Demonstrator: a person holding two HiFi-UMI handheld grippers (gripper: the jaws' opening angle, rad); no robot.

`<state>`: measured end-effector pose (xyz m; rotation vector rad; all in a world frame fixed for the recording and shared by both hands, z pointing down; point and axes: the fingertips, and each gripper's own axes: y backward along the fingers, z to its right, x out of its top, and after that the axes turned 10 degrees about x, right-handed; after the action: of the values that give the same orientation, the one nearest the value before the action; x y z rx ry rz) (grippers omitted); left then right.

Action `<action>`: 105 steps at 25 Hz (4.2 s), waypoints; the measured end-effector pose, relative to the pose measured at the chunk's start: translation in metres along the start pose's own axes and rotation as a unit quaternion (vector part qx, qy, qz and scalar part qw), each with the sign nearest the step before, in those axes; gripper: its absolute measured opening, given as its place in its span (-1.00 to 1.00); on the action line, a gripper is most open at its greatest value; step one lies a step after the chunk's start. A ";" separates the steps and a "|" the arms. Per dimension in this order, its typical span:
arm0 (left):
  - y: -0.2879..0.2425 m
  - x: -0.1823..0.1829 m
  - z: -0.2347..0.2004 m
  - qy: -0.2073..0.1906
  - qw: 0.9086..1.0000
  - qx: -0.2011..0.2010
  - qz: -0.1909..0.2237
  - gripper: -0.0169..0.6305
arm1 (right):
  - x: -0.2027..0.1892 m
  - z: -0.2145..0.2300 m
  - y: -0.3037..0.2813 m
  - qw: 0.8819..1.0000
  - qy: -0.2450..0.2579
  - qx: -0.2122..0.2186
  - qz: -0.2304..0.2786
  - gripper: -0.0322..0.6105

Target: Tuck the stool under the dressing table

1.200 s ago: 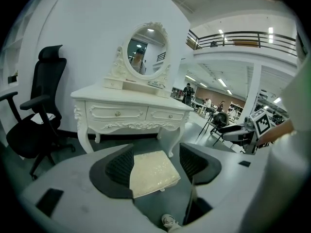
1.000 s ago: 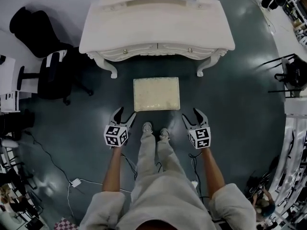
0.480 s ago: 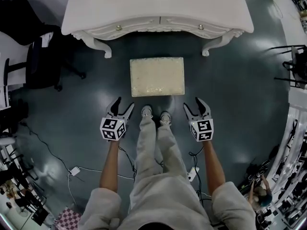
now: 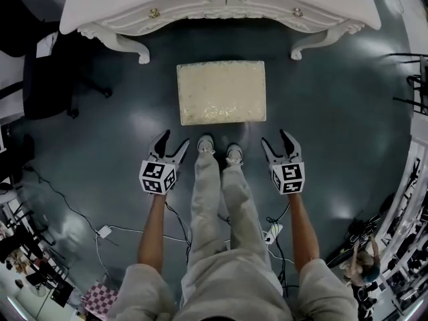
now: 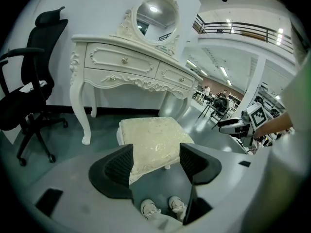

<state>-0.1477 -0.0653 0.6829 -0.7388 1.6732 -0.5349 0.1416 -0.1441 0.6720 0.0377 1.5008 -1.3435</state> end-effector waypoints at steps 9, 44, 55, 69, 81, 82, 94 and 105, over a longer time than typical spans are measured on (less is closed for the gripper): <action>-0.036 -0.046 -0.012 -0.005 1.000 0.000 -0.020 -0.10 | -0.042 0.016 -0.040 1.000 -0.021 -0.003 -0.013 0.02; -0.154 -0.122 -0.041 -0.046 0.998 -0.011 -0.035 -0.09 | -0.116 0.062 -0.150 0.999 0.013 -0.005 -0.038 -0.01; -0.164 -0.110 -0.043 -0.066 0.997 -0.026 -0.041 -0.08 | -0.105 0.071 -0.162 0.999 0.020 -0.008 -0.050 -0.06; -0.185 -0.085 -0.059 -0.075 0.997 -0.018 -0.020 -0.08 | -0.087 0.080 -0.179 0.999 0.019 -0.017 -0.035 -0.07; -0.218 -0.052 -0.078 -0.086 0.996 -0.012 -0.012 -0.08 | -0.059 0.100 -0.206 0.999 0.035 -0.027 -0.026 -0.08; -0.221 -0.048 -0.080 -0.086 0.996 -0.011 -0.012 -0.08 | -0.056 0.103 -0.209 0.999 0.035 -0.027 -0.028 -0.08; -0.247 -0.012 -0.097 -0.096 0.995 -0.025 -0.008 -0.08 | -0.027 0.119 -0.230 0.998 0.032 -0.045 -0.034 -0.06; -0.256 0.014 -0.108 -0.105 0.994 -0.020 -0.001 -0.07 | -0.004 0.121 -0.238 0.998 0.054 -0.038 -0.022 -0.06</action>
<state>-0.2069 -0.2577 0.8748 -0.7985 1.4916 -0.4104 0.0748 -0.3169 0.8643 0.0300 1.6515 -1.3352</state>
